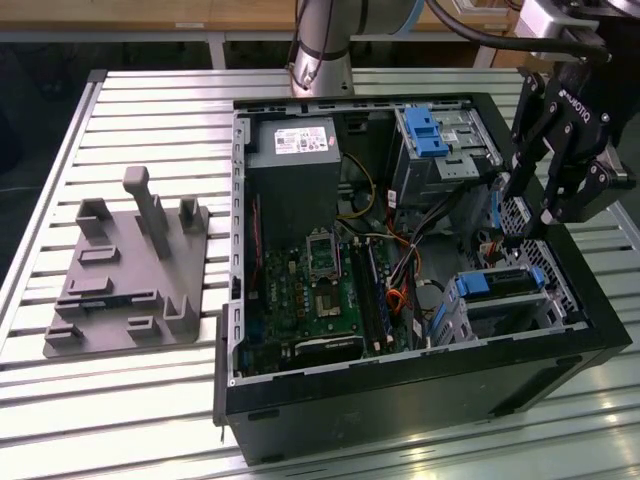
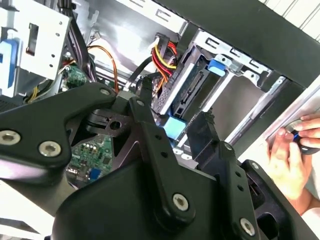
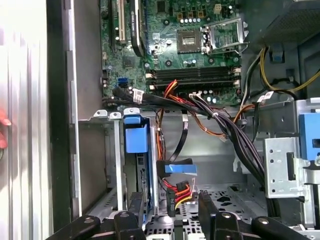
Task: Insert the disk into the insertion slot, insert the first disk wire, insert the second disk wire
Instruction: 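Insert the first disk wire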
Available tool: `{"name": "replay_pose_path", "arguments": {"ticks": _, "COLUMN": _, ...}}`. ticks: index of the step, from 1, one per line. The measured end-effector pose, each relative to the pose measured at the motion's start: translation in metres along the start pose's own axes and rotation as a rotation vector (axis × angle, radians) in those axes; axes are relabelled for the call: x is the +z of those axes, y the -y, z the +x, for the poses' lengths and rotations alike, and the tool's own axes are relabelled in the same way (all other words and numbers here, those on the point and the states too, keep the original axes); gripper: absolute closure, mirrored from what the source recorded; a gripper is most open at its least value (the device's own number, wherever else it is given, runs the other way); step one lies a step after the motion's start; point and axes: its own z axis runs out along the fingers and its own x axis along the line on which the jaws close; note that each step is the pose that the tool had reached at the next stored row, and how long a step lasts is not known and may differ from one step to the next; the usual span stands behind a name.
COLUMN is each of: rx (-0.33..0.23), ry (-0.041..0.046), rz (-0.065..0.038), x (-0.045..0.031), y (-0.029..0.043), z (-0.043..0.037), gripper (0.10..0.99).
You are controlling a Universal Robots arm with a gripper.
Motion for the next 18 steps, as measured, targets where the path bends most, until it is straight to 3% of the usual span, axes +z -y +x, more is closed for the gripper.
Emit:
{"name": "replay_pose_path", "arguments": {"ticks": 4, "rx": 0.006, "ry": -0.0016, "rz": 0.0, "x": 0.0065, "y": 0.0076, "z": -0.0005, "gripper": 0.529}}
{"name": "replay_pose_path", "arguments": {"ticks": 7, "rx": 0.006, "ry": -0.0106, "rz": 0.0, "x": 0.0102, "y": 0.0129, "z": -0.0011, "gripper": 0.529}}
{"name": "replay_pose_path", "arguments": {"ticks": 12, "rx": 0.006, "ry": -0.0191, "rz": 0.001, "x": 0.0192, "y": 0.0132, "z": -0.0019, "gripper": 0.529}}
{"name": "replay_pose_path", "arguments": {"ticks": 14, "rx": 0.001, "ry": -0.0217, "rz": 0.002, "x": 0.0218, "y": 0.0124, "z": -0.0023, "gripper": 0.612}}
{"name": "replay_pose_path", "arguments": {"ticks": 15, "rx": -0.008, "ry": -0.0228, "rz": 0.003, "x": 0.023, "y": 0.0125, "z": -0.0024, "gripper": 0.612}}
{"name": "replay_pose_path", "arguments": {"ticks": 16, "rx": -0.02, "ry": -0.0239, "rz": 0.004, "x": 0.024, "y": 0.0125, "z": -0.0025, "gripper": 0.678}}
{"name": "replay_pose_path", "arguments": {"ticks": 18, "rx": -0.054, "ry": -0.0253, "rz": 0.006, "x": 0.0257, "y": 0.0124, "z": -0.0025, "gripper": 0.678}}
